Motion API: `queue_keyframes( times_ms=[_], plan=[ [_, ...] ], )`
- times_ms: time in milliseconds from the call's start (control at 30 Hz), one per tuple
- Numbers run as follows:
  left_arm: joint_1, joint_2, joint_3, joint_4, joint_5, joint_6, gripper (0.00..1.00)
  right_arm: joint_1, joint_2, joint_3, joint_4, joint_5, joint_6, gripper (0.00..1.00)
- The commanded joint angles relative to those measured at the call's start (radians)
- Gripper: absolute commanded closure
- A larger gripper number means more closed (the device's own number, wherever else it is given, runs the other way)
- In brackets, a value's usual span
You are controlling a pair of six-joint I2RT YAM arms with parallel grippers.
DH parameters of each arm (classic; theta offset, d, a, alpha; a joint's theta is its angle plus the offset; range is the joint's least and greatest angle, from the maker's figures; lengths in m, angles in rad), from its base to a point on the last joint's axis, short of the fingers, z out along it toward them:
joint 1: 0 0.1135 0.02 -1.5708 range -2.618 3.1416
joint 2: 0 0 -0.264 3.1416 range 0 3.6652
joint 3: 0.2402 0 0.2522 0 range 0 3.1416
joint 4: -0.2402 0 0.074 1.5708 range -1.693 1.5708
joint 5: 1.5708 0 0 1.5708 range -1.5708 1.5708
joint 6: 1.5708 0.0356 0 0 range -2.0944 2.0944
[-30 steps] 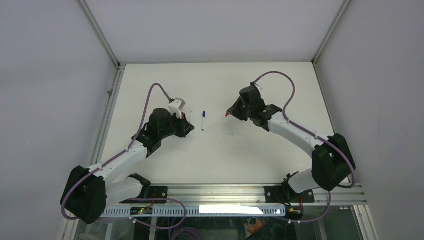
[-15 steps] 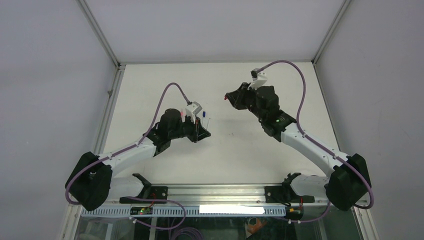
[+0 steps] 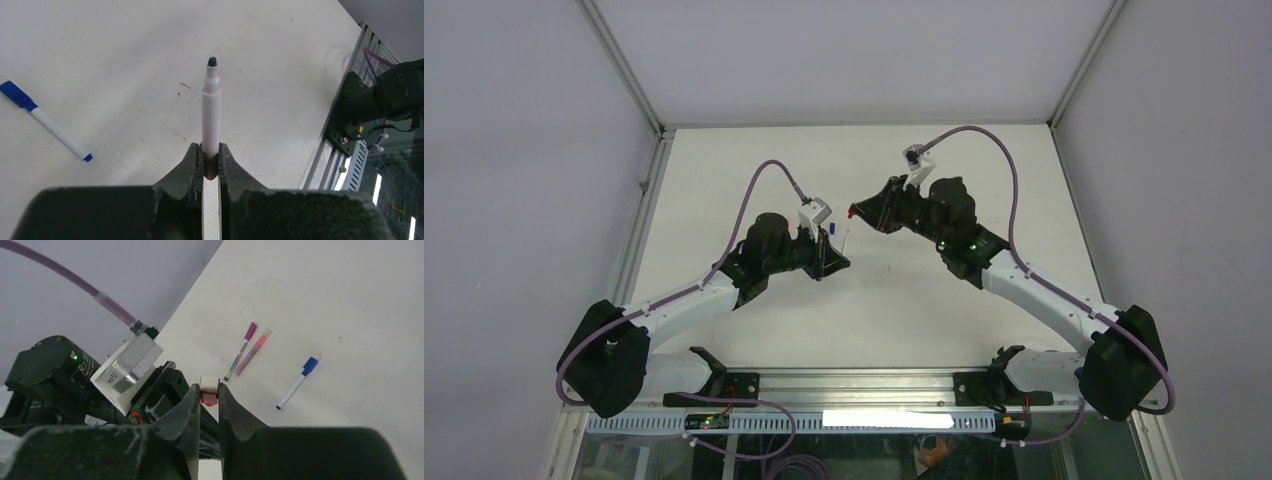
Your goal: Insert the pens into the pen caps
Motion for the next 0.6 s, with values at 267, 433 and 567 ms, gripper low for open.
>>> queue_keyframes(
  times_ms=[267,433,567],
  plan=[
    [-0.011,-0.022,0.034,0.048,-0.016,0.014,1.0,0.037,-0.011,-0.012,-0.053,-0.064,0.0,1.0],
    [-0.011,-0.025,0.034,0.045,-0.019,0.017,1.0,0.037,0.0,-0.011,-0.054,-0.044,-0.005,1.0],
    [-0.011,-0.025,0.033,0.044,-0.022,0.017,1.0,0.037,0.016,-0.005,-0.053,-0.033,-0.01,1.0]
  ],
)
